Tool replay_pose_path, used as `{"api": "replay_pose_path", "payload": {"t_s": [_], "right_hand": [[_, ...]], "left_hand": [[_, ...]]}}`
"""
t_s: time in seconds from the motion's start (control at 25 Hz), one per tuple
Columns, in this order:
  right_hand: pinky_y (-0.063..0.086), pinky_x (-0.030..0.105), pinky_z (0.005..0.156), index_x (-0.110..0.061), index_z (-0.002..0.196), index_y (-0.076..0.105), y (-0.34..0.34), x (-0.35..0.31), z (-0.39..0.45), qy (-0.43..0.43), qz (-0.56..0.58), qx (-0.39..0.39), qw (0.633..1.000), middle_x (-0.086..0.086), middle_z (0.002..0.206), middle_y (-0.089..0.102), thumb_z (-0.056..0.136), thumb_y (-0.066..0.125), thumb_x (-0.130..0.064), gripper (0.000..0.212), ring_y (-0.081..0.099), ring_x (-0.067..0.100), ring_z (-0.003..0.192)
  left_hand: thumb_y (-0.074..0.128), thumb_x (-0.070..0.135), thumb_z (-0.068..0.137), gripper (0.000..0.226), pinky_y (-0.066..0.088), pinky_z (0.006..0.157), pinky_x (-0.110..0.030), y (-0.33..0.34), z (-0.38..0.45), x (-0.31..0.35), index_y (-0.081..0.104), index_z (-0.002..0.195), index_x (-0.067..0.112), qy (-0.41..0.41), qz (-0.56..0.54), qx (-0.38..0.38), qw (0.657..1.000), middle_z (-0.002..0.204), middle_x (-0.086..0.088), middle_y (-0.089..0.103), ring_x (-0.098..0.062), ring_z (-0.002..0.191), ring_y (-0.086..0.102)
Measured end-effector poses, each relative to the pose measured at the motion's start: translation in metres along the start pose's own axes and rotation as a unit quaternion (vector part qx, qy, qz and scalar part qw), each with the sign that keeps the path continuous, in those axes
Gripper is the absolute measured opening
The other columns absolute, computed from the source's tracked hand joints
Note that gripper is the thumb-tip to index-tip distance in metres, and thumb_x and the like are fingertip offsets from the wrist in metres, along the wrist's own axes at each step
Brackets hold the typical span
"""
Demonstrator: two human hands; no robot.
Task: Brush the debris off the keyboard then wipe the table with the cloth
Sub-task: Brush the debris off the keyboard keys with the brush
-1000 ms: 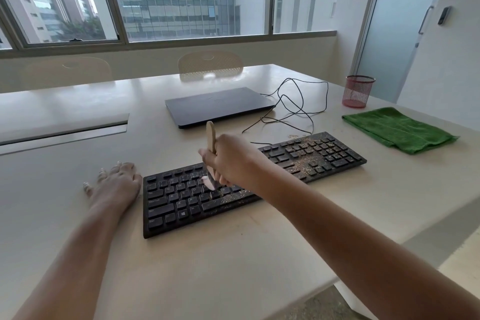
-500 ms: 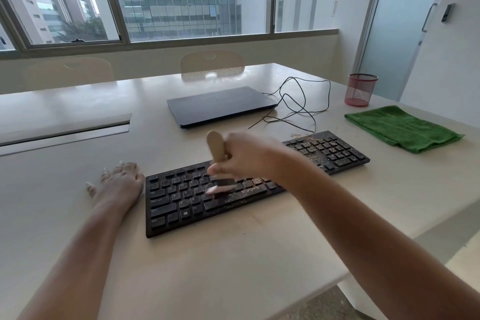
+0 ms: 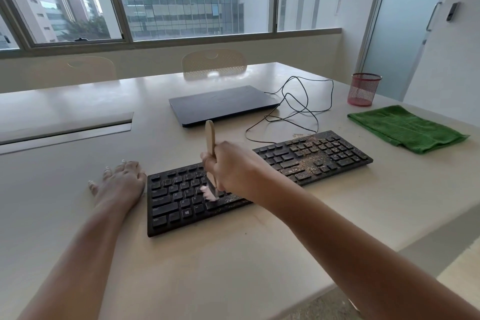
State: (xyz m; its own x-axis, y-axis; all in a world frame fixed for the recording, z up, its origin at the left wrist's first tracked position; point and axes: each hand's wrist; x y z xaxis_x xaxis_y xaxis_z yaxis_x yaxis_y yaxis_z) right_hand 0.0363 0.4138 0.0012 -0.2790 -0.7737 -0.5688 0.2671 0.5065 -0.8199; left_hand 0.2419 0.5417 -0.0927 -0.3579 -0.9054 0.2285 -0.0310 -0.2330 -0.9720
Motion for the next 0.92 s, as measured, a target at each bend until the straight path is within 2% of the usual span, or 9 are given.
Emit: {"api": "replay_pose_path", "payload": {"t_s": [0.12, 0.24, 0.32, 0.4, 0.52, 0.6, 0.68, 0.76, 0.92], "right_hand": [[0.045, 0.011, 0.043, -0.007, 0.109, 0.061, -0.002, -0.009, -0.003, -0.01, 0.09, 0.006, 0.996, 0.003, 0.077, 0.066, 0.097, 0.045, -0.03, 0.031, 0.06, 0.009, 0.057], [0.048, 0.015, 0.045, -0.004, 0.104, 0.065, 0.013, -0.021, -0.003, -0.072, 0.145, -0.016, 0.987, 0.01, 0.09, 0.071, 0.09, 0.06, -0.025, 0.025, 0.062, 0.002, 0.054], [0.052, 0.023, 0.053, -0.003, 0.094, 0.067, 0.008, -0.012, -0.001, -0.06, 0.074, -0.003, 0.995, 0.01, 0.083, 0.07, 0.088, 0.062, -0.026, 0.024, 0.064, 0.011, 0.059], [0.053, 0.026, 0.058, -0.001, 0.094, 0.066, -0.011, 0.011, 0.002, 0.003, -0.014, 0.027, 1.0, 0.008, 0.077, 0.067, 0.087, 0.063, -0.024, 0.025, 0.061, 0.013, 0.06], [0.049, 0.02, 0.047, -0.005, 0.084, 0.063, -0.037, 0.034, 0.002, 0.084, -0.015, 0.102, 0.991, 0.005, 0.072, 0.065, 0.085, 0.065, -0.025, 0.02, 0.063, 0.005, 0.051], [0.049, 0.019, 0.049, -0.008, 0.082, 0.065, -0.033, 0.029, 0.003, 0.028, 0.037, 0.139, 0.989, 0.002, 0.074, 0.067, 0.085, 0.065, -0.026, 0.018, 0.063, 0.007, 0.054], [0.047, 0.016, 0.05, -0.007, 0.093, 0.067, -0.012, 0.018, 0.004, -0.033, 0.1, 0.146, 0.984, 0.001, 0.077, 0.068, 0.089, 0.061, -0.027, 0.021, 0.059, 0.008, 0.055], [0.044, 0.017, 0.047, -0.005, 0.096, 0.067, 0.007, 0.015, 0.002, -0.049, 0.096, 0.149, 0.983, 0.004, 0.073, 0.067, 0.094, 0.055, -0.029, 0.027, 0.056, 0.009, 0.051], [0.041, 0.018, 0.045, -0.006, 0.091, 0.064, 0.006, 0.026, -0.016, -0.044, 0.076, 0.096, 0.992, -0.011, 0.051, 0.053, 0.096, 0.049, -0.032, 0.031, 0.05, 0.003, 0.043]], "left_hand": [[0.027, 0.034, 0.1, 0.044, 0.01, 0.113, -0.057, 0.0, 0.001, -0.002, 0.033, 0.142, 0.022, 0.001, 0.0, -0.001, 1.0, 0.156, -0.002, 0.021, -0.029, 0.144, 0.015], [0.027, 0.035, 0.1, 0.045, 0.009, 0.113, -0.056, 0.001, 0.001, -0.002, 0.033, 0.142, 0.022, 0.0, -0.004, 0.002, 1.0, 0.156, -0.002, 0.021, -0.029, 0.144, 0.016], [0.026, 0.036, 0.1, 0.044, 0.01, 0.113, -0.056, 0.001, 0.002, -0.003, 0.034, 0.142, 0.023, -0.003, -0.006, 0.001, 1.0, 0.156, -0.002, 0.022, -0.029, 0.143, 0.017], [0.027, 0.036, 0.1, 0.044, 0.011, 0.113, -0.056, 0.002, 0.003, -0.002, 0.034, 0.141, 0.024, 0.0, -0.001, -0.001, 1.0, 0.156, -0.002, 0.022, -0.029, 0.143, 0.017], [0.027, 0.035, 0.1, 0.043, 0.012, 0.113, -0.057, 0.002, 0.003, -0.002, 0.034, 0.141, 0.023, -0.001, -0.001, 0.001, 1.0, 0.155, -0.003, 0.023, -0.029, 0.143, 0.018], [0.027, 0.034, 0.1, 0.043, 0.012, 0.113, -0.056, 0.002, 0.002, -0.001, 0.034, 0.14, 0.023, -0.001, -0.001, 0.003, 1.0, 0.155, -0.003, 0.024, -0.029, 0.143, 0.018], [0.027, 0.034, 0.1, 0.043, 0.012, 0.113, -0.056, 0.002, 0.002, -0.002, 0.035, 0.141, 0.022, -0.003, 0.0, 0.005, 1.0, 0.155, -0.004, 0.024, -0.029, 0.143, 0.018], [0.027, 0.034, 0.1, 0.044, 0.012, 0.113, -0.056, 0.001, 0.002, -0.003, 0.034, 0.141, 0.022, -0.002, 0.0, 0.003, 1.0, 0.155, -0.004, 0.024, -0.029, 0.143, 0.018], [0.028, 0.035, 0.1, 0.045, 0.011, 0.113, -0.057, 0.003, 0.005, -0.003, 0.033, 0.143, 0.023, -0.002, -0.001, 0.005, 1.0, 0.155, -0.003, 0.023, -0.028, 0.143, 0.018]]}}
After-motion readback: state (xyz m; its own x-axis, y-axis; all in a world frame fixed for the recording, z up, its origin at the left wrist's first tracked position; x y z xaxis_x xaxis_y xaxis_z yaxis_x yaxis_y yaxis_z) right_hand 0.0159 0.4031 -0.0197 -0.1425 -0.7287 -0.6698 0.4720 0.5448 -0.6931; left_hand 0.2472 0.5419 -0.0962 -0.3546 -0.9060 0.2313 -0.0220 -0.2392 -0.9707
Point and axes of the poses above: each hand's wrist, its own z-axis towards the middle knuckle, its own y-axis out of the palm, x = y × z
